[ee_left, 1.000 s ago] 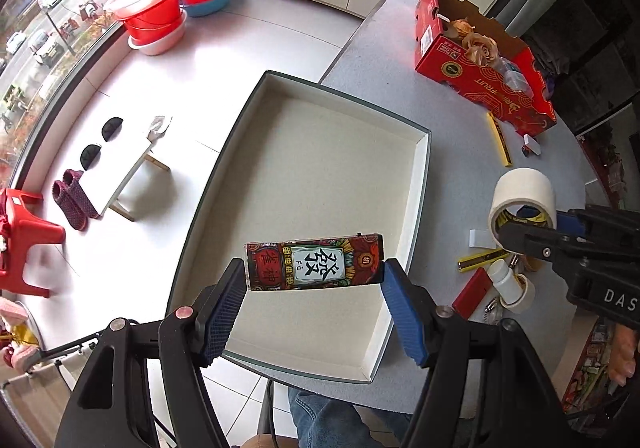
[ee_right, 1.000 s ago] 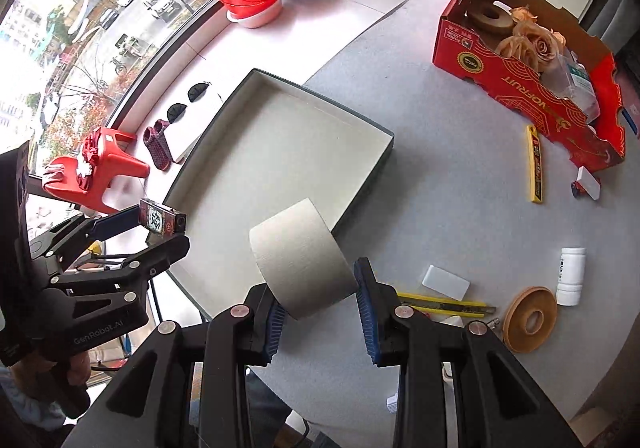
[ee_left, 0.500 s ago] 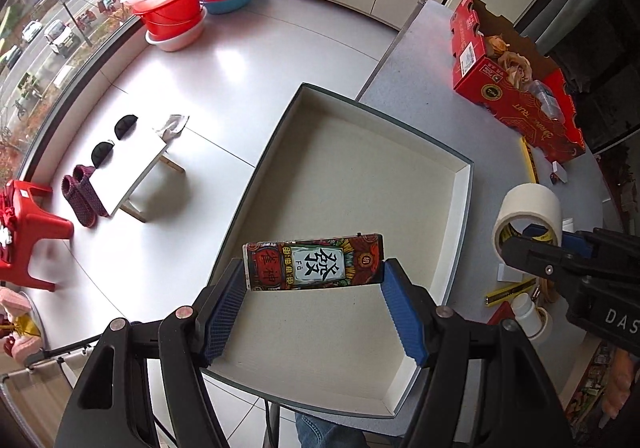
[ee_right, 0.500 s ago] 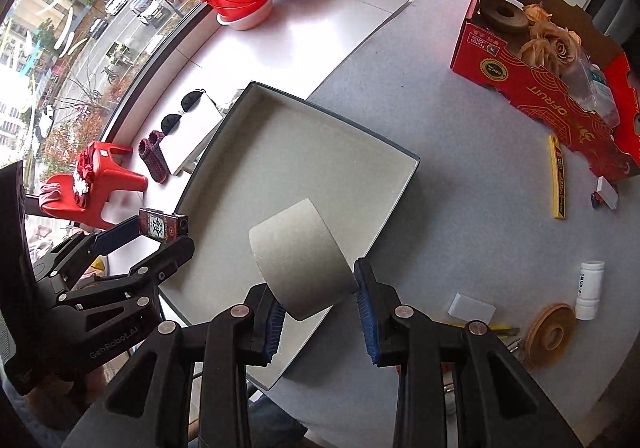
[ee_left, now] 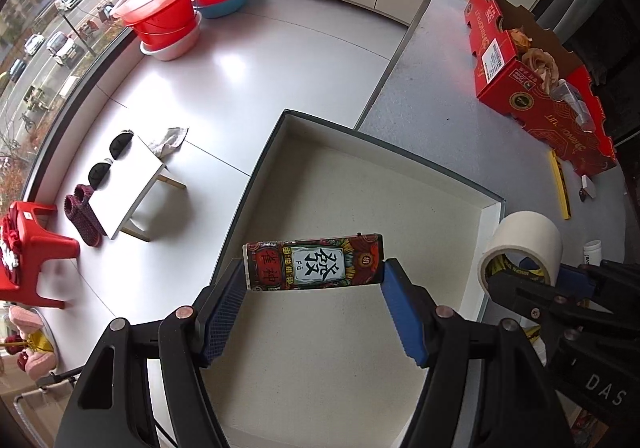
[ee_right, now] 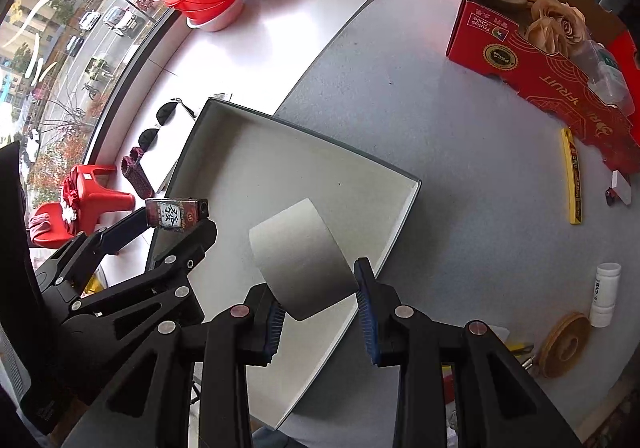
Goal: Organize rigid objects
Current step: 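Lift and carry the tape roll and card box over the white tray, then open both grippers to drop the tape roll and card box into the tray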
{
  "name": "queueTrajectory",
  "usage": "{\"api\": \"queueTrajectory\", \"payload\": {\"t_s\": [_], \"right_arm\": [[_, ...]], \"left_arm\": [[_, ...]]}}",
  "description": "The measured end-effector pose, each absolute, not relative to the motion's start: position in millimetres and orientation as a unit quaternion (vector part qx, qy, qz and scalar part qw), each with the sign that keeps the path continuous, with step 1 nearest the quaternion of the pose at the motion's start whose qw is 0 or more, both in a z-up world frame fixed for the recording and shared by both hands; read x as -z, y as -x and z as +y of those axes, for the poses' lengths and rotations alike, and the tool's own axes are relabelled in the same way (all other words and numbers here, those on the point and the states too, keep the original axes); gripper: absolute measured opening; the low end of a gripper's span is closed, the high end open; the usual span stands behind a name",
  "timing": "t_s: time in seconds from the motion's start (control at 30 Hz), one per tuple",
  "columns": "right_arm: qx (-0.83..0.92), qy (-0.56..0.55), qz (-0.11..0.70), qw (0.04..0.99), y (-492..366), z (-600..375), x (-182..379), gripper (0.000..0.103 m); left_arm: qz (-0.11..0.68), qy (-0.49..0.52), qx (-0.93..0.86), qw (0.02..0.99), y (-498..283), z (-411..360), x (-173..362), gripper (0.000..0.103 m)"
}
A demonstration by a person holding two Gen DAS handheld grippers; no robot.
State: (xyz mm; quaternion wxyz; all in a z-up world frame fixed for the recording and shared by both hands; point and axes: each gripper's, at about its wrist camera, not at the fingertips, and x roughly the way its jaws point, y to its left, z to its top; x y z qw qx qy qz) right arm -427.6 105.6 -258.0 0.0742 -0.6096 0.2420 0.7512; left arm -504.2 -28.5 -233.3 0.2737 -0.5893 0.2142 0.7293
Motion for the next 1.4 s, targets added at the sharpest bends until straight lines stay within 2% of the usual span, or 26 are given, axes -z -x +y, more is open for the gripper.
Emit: {"api": "queueTrajectory", "payload": {"t_s": [0.87, 0.97, 1.03, 1.1, 1.17, 1.27, 1.4], "right_arm": [[-0.727, 0.638, 0.239, 0.082, 448.5, 103.2, 292.3, 0.034], [-0.725, 0.641, 0.239, 0.079, 449.5, 102.1, 293.4, 0.034], [-0.722, 0.645, 0.238, 0.074, 450.5, 101.4, 294.1, 0.035], [-0.722, 0.648, 0.229, 0.082, 451.2, 100.7, 293.4, 0.045], [-0.727, 0.644, 0.219, 0.098, 448.7, 104.1, 289.9, 0.076], [-0.738, 0.633, 0.212, 0.099, 443.4, 107.1, 280.1, 0.080], [-0.736, 0.636, 0.206, 0.110, 427.4, 110.9, 275.3, 0.080]], "left_arm": [[0.237, 0.609, -0.714, 0.252, 516.3, -17.7, 267.2, 0.072], [0.240, 0.607, -0.713, 0.256, 513.4, -16.3, 268.3, 0.073], [0.249, 0.603, -0.714, 0.253, 511.8, -15.7, 268.9, 0.078], [0.258, 0.602, -0.716, 0.243, 512.4, -18.0, 269.5, 0.081], [0.252, 0.613, -0.710, 0.238, 515.6, -23.9, 271.6, 0.084], [0.240, 0.621, -0.706, 0.241, 514.1, -30.1, 270.3, 0.091], [0.249, 0.618, -0.705, 0.241, 503.8, -30.1, 264.3, 0.091]]}}
